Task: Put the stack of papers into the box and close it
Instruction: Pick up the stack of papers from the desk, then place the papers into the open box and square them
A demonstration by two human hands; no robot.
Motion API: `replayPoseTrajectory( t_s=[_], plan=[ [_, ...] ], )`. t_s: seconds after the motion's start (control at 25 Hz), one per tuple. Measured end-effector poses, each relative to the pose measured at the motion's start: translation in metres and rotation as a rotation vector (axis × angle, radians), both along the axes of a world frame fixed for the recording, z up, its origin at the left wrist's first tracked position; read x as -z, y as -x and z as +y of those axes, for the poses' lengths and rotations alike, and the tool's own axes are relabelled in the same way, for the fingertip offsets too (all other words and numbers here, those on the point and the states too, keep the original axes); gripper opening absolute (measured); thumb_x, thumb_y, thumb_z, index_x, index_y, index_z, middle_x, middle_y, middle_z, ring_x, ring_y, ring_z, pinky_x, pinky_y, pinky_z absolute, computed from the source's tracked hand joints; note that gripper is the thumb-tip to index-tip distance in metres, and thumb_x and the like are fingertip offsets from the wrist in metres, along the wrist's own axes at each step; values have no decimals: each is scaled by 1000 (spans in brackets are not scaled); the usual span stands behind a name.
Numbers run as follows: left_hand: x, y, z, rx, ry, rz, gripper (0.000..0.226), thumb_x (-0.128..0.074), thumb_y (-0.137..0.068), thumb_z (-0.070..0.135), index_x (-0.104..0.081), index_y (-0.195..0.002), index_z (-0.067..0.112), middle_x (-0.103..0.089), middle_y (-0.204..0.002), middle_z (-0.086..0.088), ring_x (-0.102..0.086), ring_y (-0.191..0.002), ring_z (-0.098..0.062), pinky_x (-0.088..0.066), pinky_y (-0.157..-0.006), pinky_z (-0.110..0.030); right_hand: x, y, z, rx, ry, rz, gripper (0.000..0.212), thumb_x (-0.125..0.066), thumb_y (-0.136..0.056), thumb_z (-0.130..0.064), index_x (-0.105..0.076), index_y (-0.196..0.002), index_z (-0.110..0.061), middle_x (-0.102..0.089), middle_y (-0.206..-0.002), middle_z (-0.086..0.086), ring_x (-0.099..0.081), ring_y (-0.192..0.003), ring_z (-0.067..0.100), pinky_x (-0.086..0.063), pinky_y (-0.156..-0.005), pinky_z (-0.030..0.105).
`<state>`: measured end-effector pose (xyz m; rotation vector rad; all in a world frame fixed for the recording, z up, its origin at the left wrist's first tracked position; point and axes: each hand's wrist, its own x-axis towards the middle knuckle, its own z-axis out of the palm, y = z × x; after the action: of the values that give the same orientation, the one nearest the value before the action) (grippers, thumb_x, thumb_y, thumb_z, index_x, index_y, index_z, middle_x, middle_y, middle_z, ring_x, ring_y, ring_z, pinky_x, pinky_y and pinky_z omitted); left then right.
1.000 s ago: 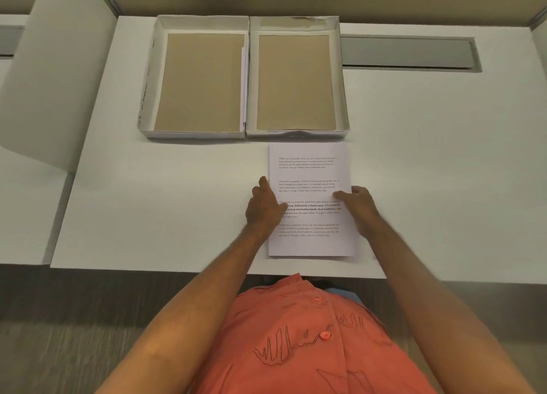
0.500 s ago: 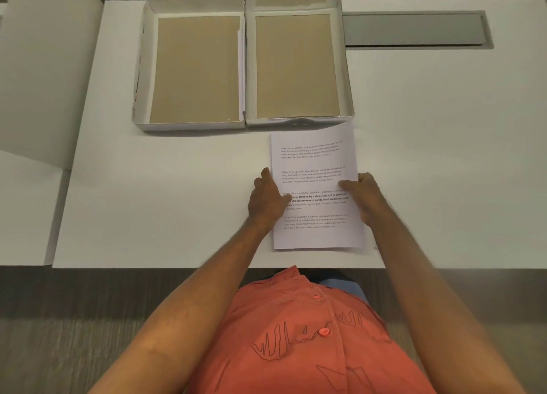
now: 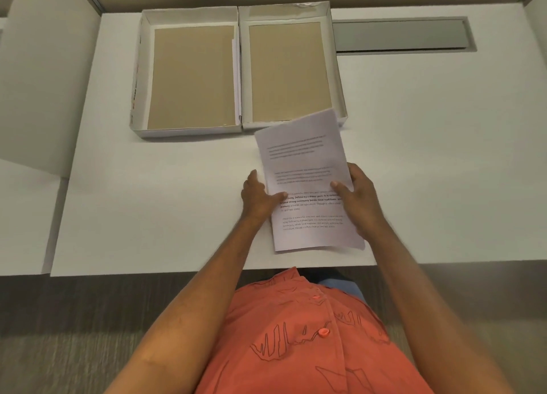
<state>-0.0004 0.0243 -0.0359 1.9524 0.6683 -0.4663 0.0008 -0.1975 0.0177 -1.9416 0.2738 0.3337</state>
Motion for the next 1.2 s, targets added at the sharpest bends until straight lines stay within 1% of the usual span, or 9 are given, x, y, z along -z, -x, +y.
replayPoseTrajectory(
  t_s=[0.12,0.2,0.28,0.48,0.64,0.76,0.92,1.08,1.2],
  plan=[
    [-14,10,21,-150,560,-43,114,-83,-84,11,-2,-164,23,-52,-151,-9,-53,-137,-28,-39,-119,-52,-19,12,-13,-93,-175,-73,29,-63,-102,-30,-62,-128,-44,-73,-121,-14,-73,-108,11,-64,-84,28],
    [-29,13,33,-34,738,-120,80,-73,-92,8,-30,-159,15,-63,-144,-10,-58,-134,-30,-40,-120,-51,-28,18,-21,-83,-320,-86,33,-66,-101,-26,-64,-127,-46,-74,-125,-10,-73,-112,17,-64,-87,30],
    [-45,15,34,57,734,-205,52,-69,-95,13,-54,-145,8,-69,-137,-9,-62,-130,-29,-45,-116,-47,-33,20,-28,-53,-399,-109,35,-69,-97,-26,-65,-127,-44,-74,-126,-7,-71,-115,18,-62,-89,29],
    [-75,15,26,134,584,-404,37,-69,-94,22,-67,-132,22,-75,-122,4,-70,-112,-14,-56,-91,-18,-40,18,-42,33,-460,-227,44,-67,-95,-6,-65,-128,-35,-75,-117,-7,-69,-113,13,-59,-90,24],
    [-67,18,22,194,561,-366,33,-68,-98,19,-68,-127,36,-75,-123,7,-69,-116,-11,-55,-93,-21,-26,15,-30,213,-437,-218,45,-61,-76,1,-69,-112,-27,-76,-95,-15,-68,-94,7,-54,-82,21],
    [-52,23,17,191,545,-297,36,-65,-100,15,-66,-124,42,-73,-126,7,-66,-122,-15,-51,-99,-25,-8,12,-19,259,-335,-143,39,-57,-75,-3,-67,-109,-19,-74,-84,-22,-66,-82,-2,-51,-71,13],
    [-38,17,20,205,516,-250,34,-66,-97,27,-68,-118,54,-73,-124,12,-66,-119,-8,-54,-91,-16,7,4,-21,237,-279,-112,39,-55,-78,-2,-71,-95,-34,-74,-80,-23,-66,-75,-8,-50,-65,9],
    [-10,17,22,244,470,-240,32,-61,-103,20,-65,-134,27,-71,-131,-1,-65,-124,-15,-54,-97,-21,33,3,-19,212,-203,-8,27,-56,-74,-9,-65,-91,-28,-68,-71,-25,-59,-66,-10,-49,-65,18],
    [4,16,21,243,406,-221,33,-59,-104,17,-64,-136,12,-71,-131,-7,-65,-125,-23,-53,-101,-31,48,4,-21,124,-178,24,31,-56,-82,-1,-68,-102,-20,-70,-80,-23,-63,-77,-6,-50,-75,25]
  ],
)
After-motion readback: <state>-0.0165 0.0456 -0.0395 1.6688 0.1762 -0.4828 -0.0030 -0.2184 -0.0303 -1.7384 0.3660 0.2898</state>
